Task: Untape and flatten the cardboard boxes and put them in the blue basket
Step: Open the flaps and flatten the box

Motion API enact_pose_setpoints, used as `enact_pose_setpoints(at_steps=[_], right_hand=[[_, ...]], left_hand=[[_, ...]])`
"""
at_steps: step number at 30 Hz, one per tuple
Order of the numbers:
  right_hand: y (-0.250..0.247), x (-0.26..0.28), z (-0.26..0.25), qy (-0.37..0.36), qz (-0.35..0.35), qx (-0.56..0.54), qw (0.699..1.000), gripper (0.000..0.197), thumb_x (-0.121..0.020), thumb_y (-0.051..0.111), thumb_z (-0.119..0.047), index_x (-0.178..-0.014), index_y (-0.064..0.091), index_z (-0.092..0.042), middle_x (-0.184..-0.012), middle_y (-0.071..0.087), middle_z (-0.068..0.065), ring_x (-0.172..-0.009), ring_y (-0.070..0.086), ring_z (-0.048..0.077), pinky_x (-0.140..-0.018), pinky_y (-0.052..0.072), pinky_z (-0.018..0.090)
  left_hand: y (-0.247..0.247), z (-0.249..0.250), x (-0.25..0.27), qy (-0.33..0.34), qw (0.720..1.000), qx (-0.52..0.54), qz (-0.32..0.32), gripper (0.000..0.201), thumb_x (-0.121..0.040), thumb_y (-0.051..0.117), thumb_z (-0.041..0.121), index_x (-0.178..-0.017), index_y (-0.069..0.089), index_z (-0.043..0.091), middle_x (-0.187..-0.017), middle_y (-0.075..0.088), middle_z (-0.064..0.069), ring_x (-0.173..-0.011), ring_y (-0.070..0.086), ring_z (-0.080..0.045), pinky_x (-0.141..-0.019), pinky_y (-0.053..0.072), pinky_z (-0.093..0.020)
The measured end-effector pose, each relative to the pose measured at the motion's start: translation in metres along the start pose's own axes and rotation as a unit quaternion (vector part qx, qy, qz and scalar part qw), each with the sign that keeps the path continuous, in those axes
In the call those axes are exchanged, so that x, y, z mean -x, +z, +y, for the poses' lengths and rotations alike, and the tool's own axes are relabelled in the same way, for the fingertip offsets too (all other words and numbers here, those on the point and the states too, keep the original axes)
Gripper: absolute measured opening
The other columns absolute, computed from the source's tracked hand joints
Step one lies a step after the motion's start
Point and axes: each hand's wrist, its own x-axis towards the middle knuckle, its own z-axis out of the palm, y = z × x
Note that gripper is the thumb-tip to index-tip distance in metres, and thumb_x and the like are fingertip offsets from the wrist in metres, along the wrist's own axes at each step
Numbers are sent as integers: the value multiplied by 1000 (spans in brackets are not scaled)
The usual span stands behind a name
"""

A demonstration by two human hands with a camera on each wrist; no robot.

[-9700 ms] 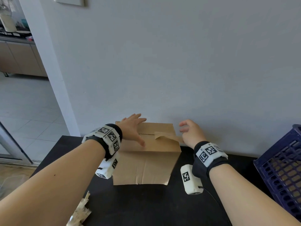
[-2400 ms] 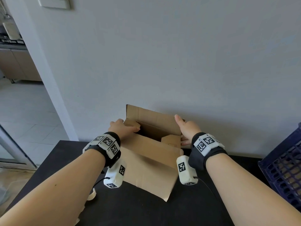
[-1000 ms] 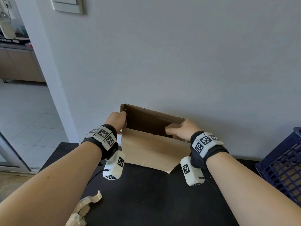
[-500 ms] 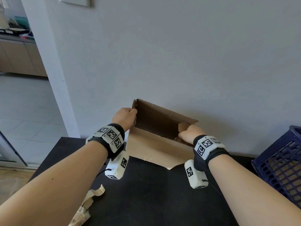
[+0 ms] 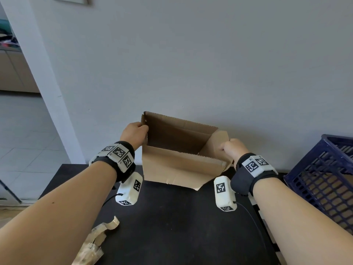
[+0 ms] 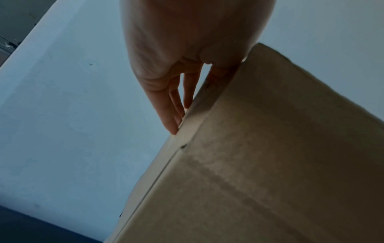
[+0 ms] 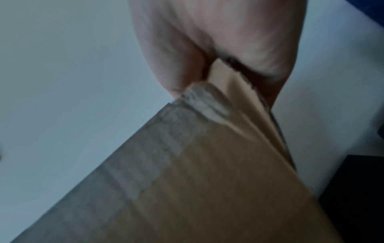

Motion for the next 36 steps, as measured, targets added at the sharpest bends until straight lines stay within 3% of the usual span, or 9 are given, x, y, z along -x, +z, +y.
enact_pose_setpoints(at_steps=[4, 8, 12, 20, 23, 26, 29, 32, 36], right_hand=[[-10, 1, 0, -37, -7, -21, 999, 40, -82, 51, 4, -121, 55, -3, -93, 53, 12, -82, 51, 27, -73, 44, 35], [-20, 7, -4, -89, -13, -8, 996, 75, -83, 49, 8, -145, 30, -31, -108, 50, -3, -83, 51, 17, -75, 50, 36], [-22, 11, 0, -83, -47, 88, 992, 67, -87, 48, 6, -143, 38, -29, -134, 48, 5, -91, 49, 17, -79, 50, 37], [-40, 19, 23, 39, -59, 159, 985, 59, -88, 41, 12, -141, 43, -15, -130, 49, 18, -116, 52, 39, -88, 53, 42], [-47, 28, 30, 64, -130, 180, 973, 50, -84, 68, -21, -131, 50, -18, -109, 57, 10, -107, 60, 33, -90, 54, 44], [-50, 19, 42, 74, -163, 147, 973, 107, -39, 79, -74, -127, 53, -20, -124, 58, 10, -102, 65, 32, -92, 53, 45], [-53, 8, 58, 79, -151, 64, 983, 131, -14, 73, -84, -126, 53, -19, -131, 54, 10, -103, 65, 35, -90, 53, 48], [-56, 32, 49, 73, -101, -59, 990, 104, -28, 68, -86, -113, 62, -27, -134, 44, 4, -119, 52, 33, -98, 47, 51], [-57, 45, 32, 1, -39, -22, 999, 74, -78, 53, -70, -136, 46, -24, -133, 53, 5, -110, 55, 22, -98, 43, 38]], left_hand=[[1, 6, 3, 34, 999, 13, -4, 16, -75, 41, 8, -61, 46, 13, -66, 48, -7, -72, 50, -27, -78, 50, -44], [6, 12, 13, 71, 996, 1, -48, 21, -72, 43, 4, -77, 59, 17, -74, 55, -3, -77, 52, -25, -75, 44, -35], [12, 15, 19, 95, 991, -26, -89, 49, -78, 43, -3, -117, 63, 20, -103, 62, -1, -99, 56, -22, -91, 46, -35], [22, 23, 35, 111, 974, -83, -182, 56, -76, 43, -10, -116, 63, 23, -105, 62, 4, -100, 57, -19, -86, 46, -29], [28, 22, 42, 122, 962, -129, -208, 57, -78, 41, -10, -119, 62, 23, -102, 62, 1, -96, 58, -21, -83, 48, -33], [32, 23, 49, 145, 959, -141, -200, 50, -82, 37, -9, -114, 65, 17, -92, 65, -3, -81, 60, -20, -72, 50, -28], [35, 23, 53, 155, 966, -126, -162, 41, -86, 37, -8, -109, 67, 8, -97, 67, -13, -81, 59, -20, -72, 51, -29], [39, 26, 55, 154, 984, 1, -95, 38, -90, 42, 1, -113, 66, 19, -100, 63, -3, -90, 55, -18, -82, 47, -30], [52, 26, 44, 118, 986, 91, -71, 48, -88, 41, -5, -125, 57, 20, -119, 58, -5, -103, 51, -17, -84, 40, -24]])
